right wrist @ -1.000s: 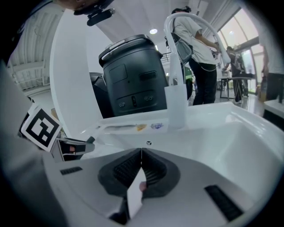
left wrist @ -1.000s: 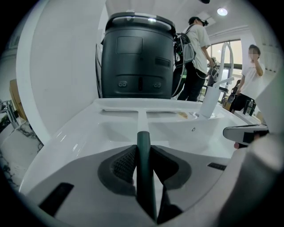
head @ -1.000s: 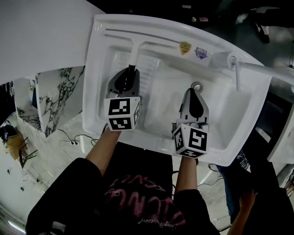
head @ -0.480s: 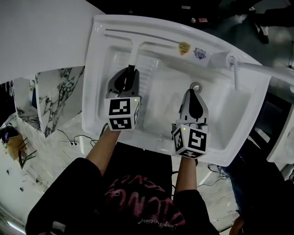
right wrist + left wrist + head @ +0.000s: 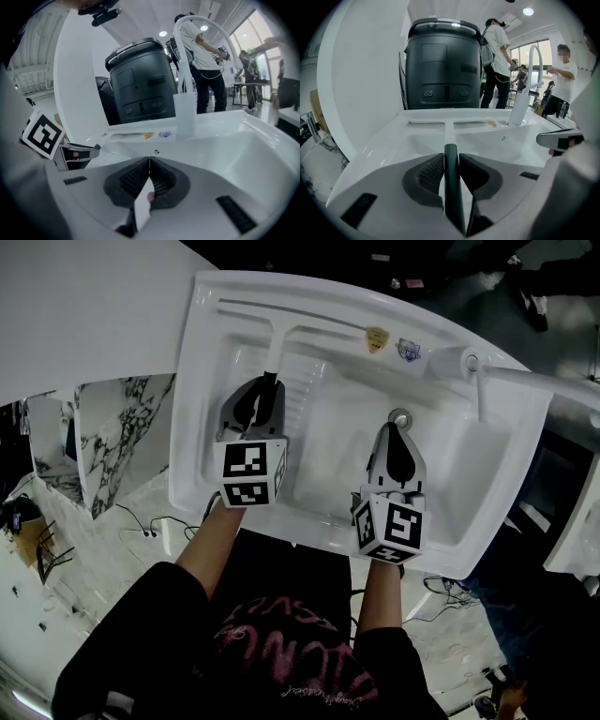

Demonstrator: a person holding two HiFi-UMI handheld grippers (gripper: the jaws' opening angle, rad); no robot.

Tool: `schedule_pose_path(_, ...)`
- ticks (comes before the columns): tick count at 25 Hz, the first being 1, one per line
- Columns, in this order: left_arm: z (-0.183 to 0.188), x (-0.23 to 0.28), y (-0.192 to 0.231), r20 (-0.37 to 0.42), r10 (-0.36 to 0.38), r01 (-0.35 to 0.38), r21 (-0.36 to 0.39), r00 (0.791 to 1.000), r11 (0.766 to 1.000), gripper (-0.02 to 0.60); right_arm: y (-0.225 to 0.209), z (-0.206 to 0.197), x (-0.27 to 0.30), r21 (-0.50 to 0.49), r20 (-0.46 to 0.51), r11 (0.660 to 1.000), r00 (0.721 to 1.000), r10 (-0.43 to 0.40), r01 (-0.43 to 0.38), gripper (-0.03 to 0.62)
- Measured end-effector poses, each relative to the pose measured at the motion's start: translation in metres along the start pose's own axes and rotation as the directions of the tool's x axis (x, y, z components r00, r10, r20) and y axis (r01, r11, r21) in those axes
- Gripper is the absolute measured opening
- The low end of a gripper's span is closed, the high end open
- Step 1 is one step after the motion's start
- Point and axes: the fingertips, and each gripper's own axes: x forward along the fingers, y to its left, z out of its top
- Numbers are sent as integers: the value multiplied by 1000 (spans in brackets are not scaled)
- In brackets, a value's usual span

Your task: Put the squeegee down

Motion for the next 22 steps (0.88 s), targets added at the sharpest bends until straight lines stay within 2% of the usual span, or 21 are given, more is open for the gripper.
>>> schedule_pose_path(10, 20, -17, -1, 72, 4, -3, -7, 997, 1000, 95, 5, 6, -7, -3, 14, 1000, 1000, 1, -1, 21)
schedule_pose_path(13, 24, -23, 2, 95, 19, -19, 0, 995, 1000, 53, 6, 8, -8, -4, 19, 1000, 1000, 3, -3, 21)
schedule_pose_path(22, 15, -31, 9, 68, 41, -39, -19, 997, 999, 11, 13, 10, -12, -8, 27, 1000, 1000, 16, -16, 21)
